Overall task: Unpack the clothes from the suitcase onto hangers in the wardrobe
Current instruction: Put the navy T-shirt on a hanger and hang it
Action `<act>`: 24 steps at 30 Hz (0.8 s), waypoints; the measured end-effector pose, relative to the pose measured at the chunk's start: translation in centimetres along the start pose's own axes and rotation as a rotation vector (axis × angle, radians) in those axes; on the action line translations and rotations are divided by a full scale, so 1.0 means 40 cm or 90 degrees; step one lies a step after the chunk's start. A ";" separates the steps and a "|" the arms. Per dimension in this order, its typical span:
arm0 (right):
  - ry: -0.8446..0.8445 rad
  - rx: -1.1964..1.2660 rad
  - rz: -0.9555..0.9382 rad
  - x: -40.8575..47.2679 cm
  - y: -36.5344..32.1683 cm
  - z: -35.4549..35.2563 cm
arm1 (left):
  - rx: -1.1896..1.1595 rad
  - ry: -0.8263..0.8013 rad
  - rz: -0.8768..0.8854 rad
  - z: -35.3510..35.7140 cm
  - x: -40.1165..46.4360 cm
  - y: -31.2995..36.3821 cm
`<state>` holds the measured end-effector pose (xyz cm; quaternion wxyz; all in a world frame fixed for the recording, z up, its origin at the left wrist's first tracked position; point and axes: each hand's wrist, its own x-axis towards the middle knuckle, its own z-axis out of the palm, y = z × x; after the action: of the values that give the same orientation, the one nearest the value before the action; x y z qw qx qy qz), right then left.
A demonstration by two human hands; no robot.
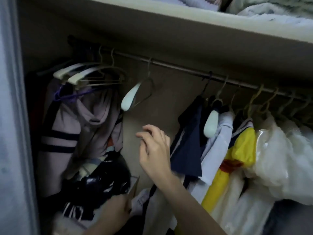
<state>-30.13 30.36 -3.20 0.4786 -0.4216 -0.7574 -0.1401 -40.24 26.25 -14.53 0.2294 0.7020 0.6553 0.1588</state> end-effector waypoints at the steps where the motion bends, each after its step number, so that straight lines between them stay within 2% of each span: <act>1: -0.024 0.027 0.019 -0.023 -0.024 0.026 | -0.020 -0.017 -0.025 -0.012 -0.014 -0.041; 3: -0.049 0.072 0.039 -0.055 -0.060 0.063 | -0.079 0.013 -0.061 -0.041 -0.039 -0.120; 8: -0.134 0.223 0.063 -0.160 -0.153 0.190 | -0.274 0.188 -0.190 -0.065 -0.163 -0.317; 11: -0.233 0.296 0.053 -0.259 -0.228 0.285 | -0.397 0.256 -0.338 -0.054 -0.288 -0.458; 13: -0.326 0.355 0.045 -0.342 -0.296 0.348 | -0.479 0.338 -0.460 -0.028 -0.414 -0.564; 16: -0.451 0.414 0.024 -0.442 -0.385 0.415 | -0.513 0.447 -0.594 0.015 -0.591 -0.670; 20: -0.619 0.466 0.004 -0.554 -0.487 0.495 | -0.571 0.512 -0.753 0.076 -0.738 -0.734; 24: -0.736 0.489 -0.044 -0.632 -0.539 0.548 | -0.573 0.532 -0.816 0.123 -0.769 -0.750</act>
<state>-55.37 18.04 -31.39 0.1090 -0.2049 -0.8997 0.3697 -65.88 -3.79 -32.21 0.2704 -0.0718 0.8281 0.4858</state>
